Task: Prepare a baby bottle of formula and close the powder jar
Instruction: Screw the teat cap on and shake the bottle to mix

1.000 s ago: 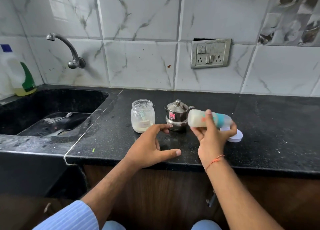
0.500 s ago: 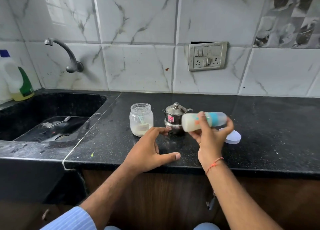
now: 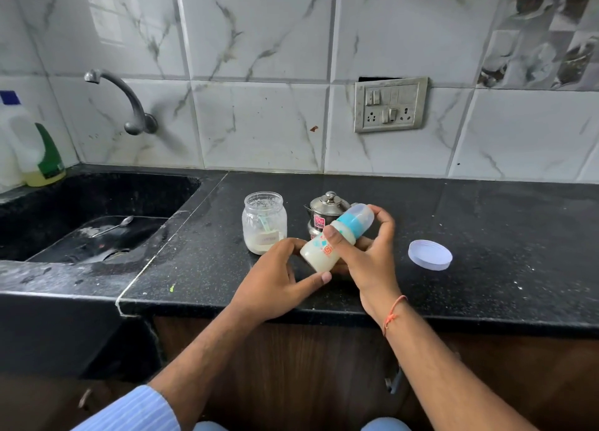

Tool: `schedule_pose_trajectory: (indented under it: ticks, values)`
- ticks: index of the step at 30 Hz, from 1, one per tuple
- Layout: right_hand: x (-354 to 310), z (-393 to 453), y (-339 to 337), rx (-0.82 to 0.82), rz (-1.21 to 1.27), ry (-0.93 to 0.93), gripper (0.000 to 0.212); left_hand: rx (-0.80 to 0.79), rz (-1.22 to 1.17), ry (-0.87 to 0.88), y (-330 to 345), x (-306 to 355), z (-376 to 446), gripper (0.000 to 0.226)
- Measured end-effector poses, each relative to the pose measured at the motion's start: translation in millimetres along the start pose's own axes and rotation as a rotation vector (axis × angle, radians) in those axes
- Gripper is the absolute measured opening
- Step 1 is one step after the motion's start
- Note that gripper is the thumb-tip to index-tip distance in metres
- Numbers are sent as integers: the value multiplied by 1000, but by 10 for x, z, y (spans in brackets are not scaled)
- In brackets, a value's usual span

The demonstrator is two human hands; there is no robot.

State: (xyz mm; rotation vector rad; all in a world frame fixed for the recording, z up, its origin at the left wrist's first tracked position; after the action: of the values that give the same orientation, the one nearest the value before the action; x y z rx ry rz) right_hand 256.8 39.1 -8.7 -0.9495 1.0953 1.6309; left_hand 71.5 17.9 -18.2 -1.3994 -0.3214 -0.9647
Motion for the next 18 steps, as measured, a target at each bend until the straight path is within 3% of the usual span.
schedule_pose_trajectory:
  ticks: [3,7,9,13,18]
  values:
    - [2,3,61,-56,0,22,69,-19,25,0,20,2,4,55]
    - [32,33,120,-207,24,41,52,-64,-58,-4,20,-113,39,77]
    - [39,13,141,-287,60,39,65,-129,-138,3,68,-141,50,81]
    - [28,-49,255,-396,45,31,100,-207,-336,31,70,-52,-14,67]
    - [15,-50,281,-377,80,17,120,-255,-305,3,123,1,-30,71]
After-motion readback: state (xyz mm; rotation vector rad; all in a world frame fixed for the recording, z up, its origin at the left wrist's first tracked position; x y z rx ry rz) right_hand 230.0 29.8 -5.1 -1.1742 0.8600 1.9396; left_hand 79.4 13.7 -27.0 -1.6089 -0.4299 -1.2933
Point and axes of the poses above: each hand's wrist, its own z-axis towards the middle knuckle, its own y-axis out of the palm, x = y × z, the point moved 10 cm from there along z, towards the middle knuckle, and after that the axes turned 15 degrees about -x, right-handed, at the moved point
